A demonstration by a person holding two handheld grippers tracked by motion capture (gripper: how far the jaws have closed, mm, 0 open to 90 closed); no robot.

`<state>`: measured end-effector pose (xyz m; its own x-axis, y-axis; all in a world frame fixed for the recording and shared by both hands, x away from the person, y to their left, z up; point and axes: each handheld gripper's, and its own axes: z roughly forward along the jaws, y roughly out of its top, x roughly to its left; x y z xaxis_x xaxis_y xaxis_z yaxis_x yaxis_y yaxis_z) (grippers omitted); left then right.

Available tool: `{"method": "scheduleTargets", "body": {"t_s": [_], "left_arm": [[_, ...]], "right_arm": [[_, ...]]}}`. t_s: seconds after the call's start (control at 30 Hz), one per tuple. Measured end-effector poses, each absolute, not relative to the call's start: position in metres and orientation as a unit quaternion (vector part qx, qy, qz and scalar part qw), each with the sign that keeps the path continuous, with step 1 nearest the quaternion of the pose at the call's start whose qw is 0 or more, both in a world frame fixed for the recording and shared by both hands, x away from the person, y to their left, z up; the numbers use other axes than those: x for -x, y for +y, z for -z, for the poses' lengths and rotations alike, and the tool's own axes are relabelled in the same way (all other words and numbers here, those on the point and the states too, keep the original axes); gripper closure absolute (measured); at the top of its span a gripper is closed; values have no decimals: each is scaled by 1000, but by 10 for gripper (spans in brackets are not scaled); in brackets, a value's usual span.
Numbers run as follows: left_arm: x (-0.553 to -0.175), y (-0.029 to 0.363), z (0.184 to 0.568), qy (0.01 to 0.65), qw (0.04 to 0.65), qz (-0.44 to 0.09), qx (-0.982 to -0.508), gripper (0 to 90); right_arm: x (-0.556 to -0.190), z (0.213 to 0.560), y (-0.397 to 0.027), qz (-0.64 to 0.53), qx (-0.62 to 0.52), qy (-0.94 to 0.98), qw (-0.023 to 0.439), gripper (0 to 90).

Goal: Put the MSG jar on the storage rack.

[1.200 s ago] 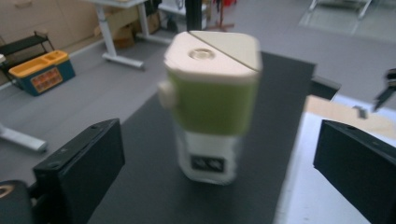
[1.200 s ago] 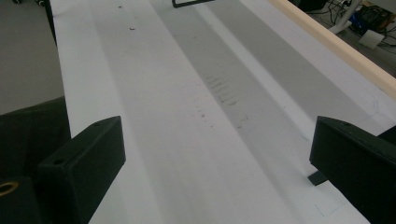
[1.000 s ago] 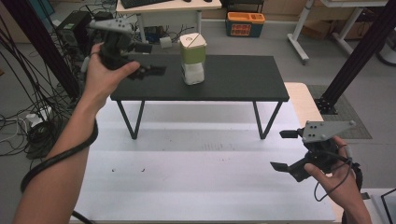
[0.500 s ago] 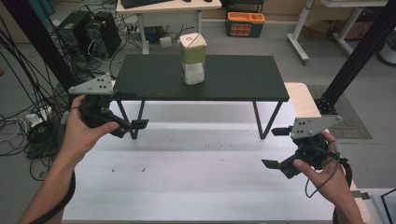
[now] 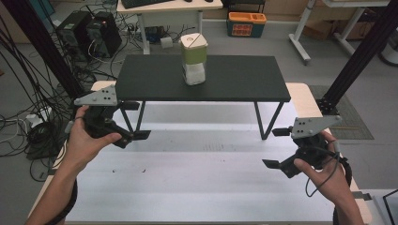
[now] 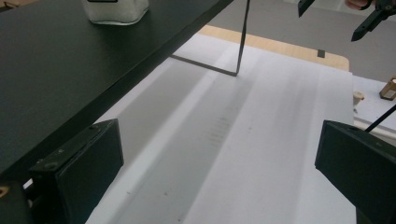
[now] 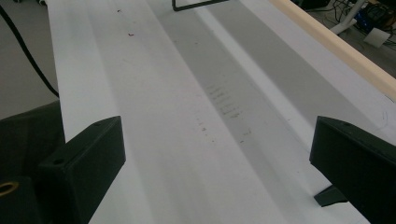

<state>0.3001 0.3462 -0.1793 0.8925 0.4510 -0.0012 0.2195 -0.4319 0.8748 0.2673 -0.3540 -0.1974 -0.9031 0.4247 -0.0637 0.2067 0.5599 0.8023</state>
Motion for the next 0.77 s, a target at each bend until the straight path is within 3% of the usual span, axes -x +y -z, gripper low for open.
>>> {"method": "scheduleTargets", "body": {"t_s": [0.77], "left_arm": [[-297,337,171,186,477,-118,-851,16]], "right_arm": [[-263,199,-358,-442,-176,870,128,35]]}}
